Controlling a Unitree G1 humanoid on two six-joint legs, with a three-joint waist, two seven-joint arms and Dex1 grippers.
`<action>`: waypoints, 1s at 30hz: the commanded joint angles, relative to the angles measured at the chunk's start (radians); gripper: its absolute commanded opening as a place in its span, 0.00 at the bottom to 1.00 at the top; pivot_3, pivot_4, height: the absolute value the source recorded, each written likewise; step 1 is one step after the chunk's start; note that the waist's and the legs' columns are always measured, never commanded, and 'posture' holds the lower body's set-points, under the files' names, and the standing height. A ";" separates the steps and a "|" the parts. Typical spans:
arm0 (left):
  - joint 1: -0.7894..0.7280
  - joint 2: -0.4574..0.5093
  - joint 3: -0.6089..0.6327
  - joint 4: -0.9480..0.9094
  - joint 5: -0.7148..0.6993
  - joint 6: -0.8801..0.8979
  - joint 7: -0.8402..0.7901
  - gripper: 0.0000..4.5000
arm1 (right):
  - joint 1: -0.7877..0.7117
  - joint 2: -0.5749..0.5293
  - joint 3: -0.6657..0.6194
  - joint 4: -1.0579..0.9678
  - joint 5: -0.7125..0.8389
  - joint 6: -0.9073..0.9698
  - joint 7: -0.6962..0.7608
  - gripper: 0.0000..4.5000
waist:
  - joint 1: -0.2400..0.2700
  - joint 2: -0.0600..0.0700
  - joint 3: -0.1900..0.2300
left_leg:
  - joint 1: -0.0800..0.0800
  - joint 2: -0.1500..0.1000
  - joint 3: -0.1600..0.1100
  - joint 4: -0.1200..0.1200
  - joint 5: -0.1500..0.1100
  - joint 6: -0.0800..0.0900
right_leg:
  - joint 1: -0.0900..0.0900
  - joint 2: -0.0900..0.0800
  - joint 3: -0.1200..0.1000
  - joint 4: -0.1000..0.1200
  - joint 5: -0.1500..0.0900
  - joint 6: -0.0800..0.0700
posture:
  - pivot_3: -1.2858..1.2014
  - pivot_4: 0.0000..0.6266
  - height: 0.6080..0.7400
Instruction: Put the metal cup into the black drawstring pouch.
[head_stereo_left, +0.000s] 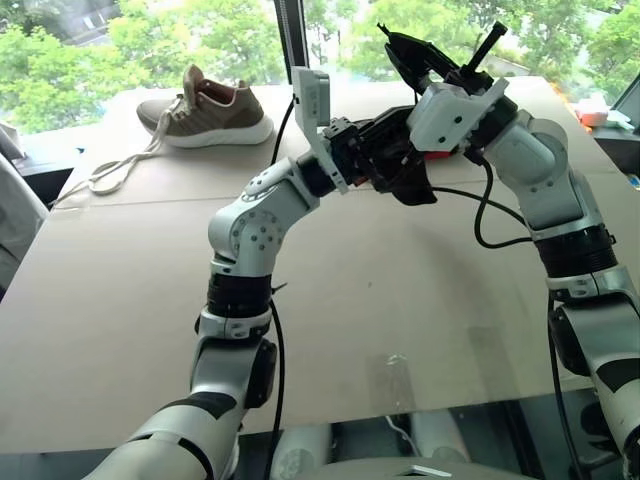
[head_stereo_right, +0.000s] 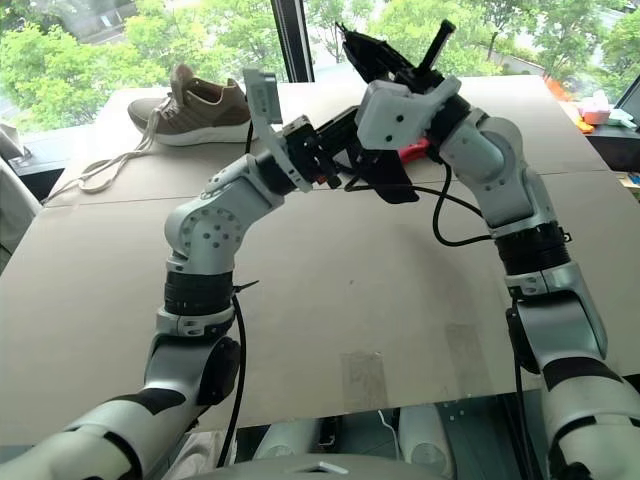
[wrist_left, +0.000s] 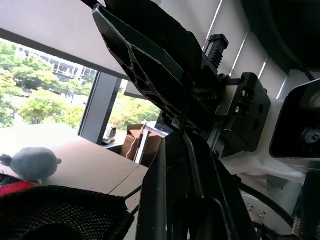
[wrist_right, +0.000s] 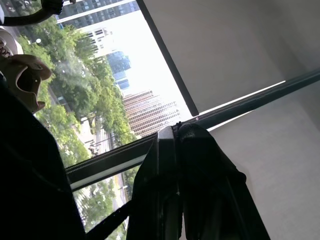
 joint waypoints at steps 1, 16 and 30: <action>-0.008 0.005 -0.039 0.015 0.065 -0.033 0.003 0.00 | -0.032 0.002 -0.032 -0.065 0.022 0.003 -0.007 0.00 | 0.000 0.000 0.000 | 0.000 0.000 0.000 0.000 0.000 0.000 | 0.000 0.000 0.000 0.000 0.000 0.000 | 0.52 0.24 1.00; -0.017 -0.039 -0.029 0.044 0.149 -0.127 0.034 0.36 | -0.015 0.016 -0.022 -0.097 0.051 0.036 0.024 0.00 | 0.000 0.000 0.000 | 0.000 0.000 0.000 0.000 0.000 0.000 | 0.000 0.000 0.000 0.000 0.000 0.000 | 0.52 0.24 1.00; -0.013 -0.065 0.003 0.028 0.123 -0.145 0.036 0.00 | -0.003 0.019 -0.023 -0.111 0.065 0.048 0.052 0.00 | 0.000 0.000 0.000 | 0.000 0.000 0.000 0.000 0.000 0.000 | 0.000 0.000 0.000 0.000 0.000 0.000 | 0.52 0.24 1.00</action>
